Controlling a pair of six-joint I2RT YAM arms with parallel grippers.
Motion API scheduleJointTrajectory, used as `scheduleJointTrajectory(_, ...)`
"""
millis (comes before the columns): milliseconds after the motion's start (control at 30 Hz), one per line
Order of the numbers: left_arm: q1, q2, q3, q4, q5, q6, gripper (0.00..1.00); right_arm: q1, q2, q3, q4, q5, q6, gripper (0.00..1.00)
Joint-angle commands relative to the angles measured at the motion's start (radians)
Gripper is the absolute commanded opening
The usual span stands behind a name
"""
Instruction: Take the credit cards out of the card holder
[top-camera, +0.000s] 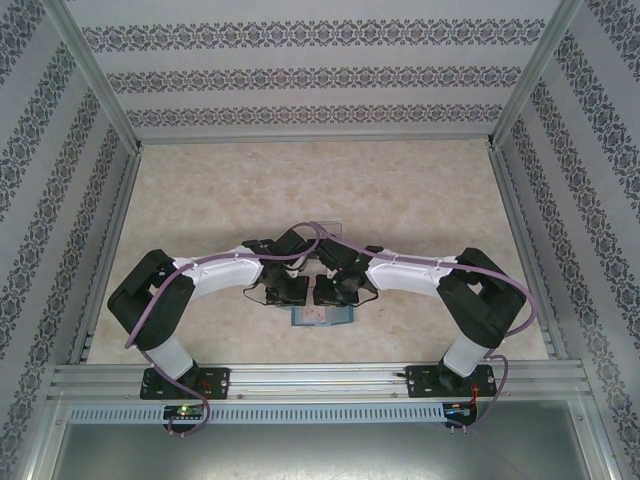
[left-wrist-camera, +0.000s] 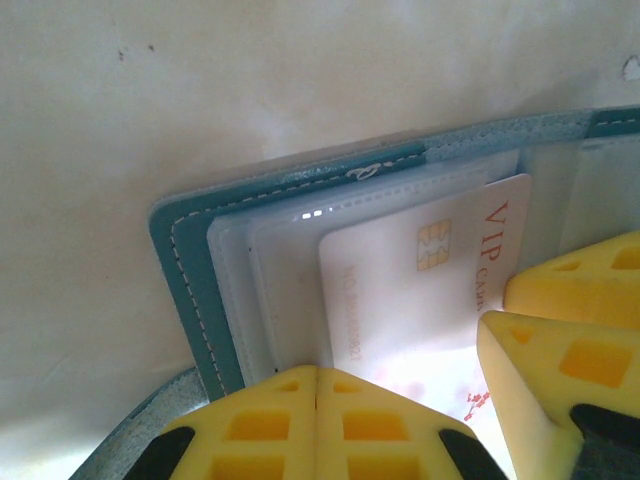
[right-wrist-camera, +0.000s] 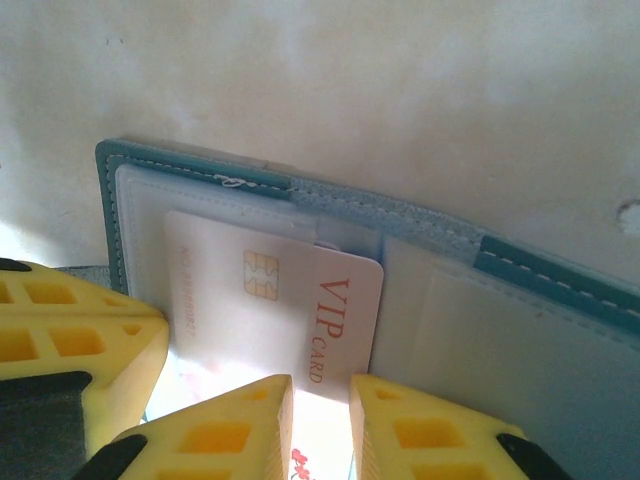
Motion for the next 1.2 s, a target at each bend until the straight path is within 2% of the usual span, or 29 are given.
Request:
scheduleJointTrajectory(0,-0.012,0.018,-0.003,-0.021,-0.025,0.018,0.07,-0.013,0.003,0.011,-0.026,0.035,-0.025,0.24)
scheduleJointTrajectory(333,-0.013,0.003,-0.007,-0.024,-0.029,0.018,0.07,-0.022,-0.033,0.016,-0.041,0.047,-0.033,0.24)
scheduleJointTrajectory(633,-0.012,-0.017,0.025,-0.041,-0.023,0.011,0.07,-0.023,-0.079,-0.015,-0.007,0.008,-0.005,0.24)
scheduleJointTrajectory(867,-0.012,-0.011,0.023,0.008,0.036,-0.015,0.07,-0.032,-0.054,-0.042,0.012,-0.004,-0.003,0.24)
scheduleJointTrajectory(1167,-0.012,0.021,0.015,0.017,0.041,-0.01,0.07,-0.043,-0.01,-0.068,0.057,-0.032,-0.003,0.24)
